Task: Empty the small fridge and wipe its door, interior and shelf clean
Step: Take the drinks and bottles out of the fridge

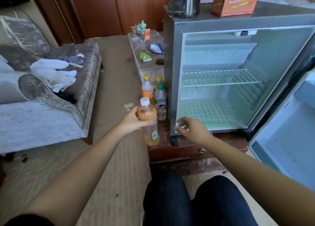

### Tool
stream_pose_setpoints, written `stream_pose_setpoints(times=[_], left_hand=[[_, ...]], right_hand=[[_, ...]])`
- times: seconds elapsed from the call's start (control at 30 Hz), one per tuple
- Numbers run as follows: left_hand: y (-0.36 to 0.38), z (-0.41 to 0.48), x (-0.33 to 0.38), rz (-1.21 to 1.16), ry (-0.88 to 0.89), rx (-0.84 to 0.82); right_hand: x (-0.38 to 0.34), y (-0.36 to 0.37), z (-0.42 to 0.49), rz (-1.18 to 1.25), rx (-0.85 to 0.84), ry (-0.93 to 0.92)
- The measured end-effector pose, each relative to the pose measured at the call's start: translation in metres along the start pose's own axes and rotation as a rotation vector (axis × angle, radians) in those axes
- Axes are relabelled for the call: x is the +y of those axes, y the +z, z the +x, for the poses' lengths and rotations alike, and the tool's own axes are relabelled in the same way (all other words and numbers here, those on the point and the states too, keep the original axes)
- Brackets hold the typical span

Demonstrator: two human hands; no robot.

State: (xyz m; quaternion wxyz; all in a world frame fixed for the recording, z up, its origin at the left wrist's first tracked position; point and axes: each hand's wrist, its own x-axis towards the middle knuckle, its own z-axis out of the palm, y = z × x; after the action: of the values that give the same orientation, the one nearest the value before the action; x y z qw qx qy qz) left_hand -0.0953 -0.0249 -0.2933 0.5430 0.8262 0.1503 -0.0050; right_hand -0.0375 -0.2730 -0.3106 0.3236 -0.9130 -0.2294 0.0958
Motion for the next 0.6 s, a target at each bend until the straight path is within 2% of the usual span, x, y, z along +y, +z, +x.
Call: stream_pose_setpoints(times=[0.13,0.23,0.33,0.47,0.6], left_hand=[[-0.003,0.049,-0.008,0.074,-0.039,0.171],[-0.002,0.087,-0.015,0.065,-0.063,0.225],[0.001,0.124,-0.037,-0.002,-0.064,0.205],[0.011,0.147,-0.046,0.079,-0.061,0.141],[0.01,0.159,-0.043,0.077,-0.165,0.105]], right_hand=[[0.038,-0.008,0.019,0.011,0.004,0.082],[0.063,-0.005,0.04,0.012,-0.009,0.14],[0.075,-0.003,0.063,0.011,-0.055,0.186],[0.072,-0.004,0.082,0.026,-0.121,0.215],[0.062,-0.006,0.081,0.037,-0.181,0.305]])
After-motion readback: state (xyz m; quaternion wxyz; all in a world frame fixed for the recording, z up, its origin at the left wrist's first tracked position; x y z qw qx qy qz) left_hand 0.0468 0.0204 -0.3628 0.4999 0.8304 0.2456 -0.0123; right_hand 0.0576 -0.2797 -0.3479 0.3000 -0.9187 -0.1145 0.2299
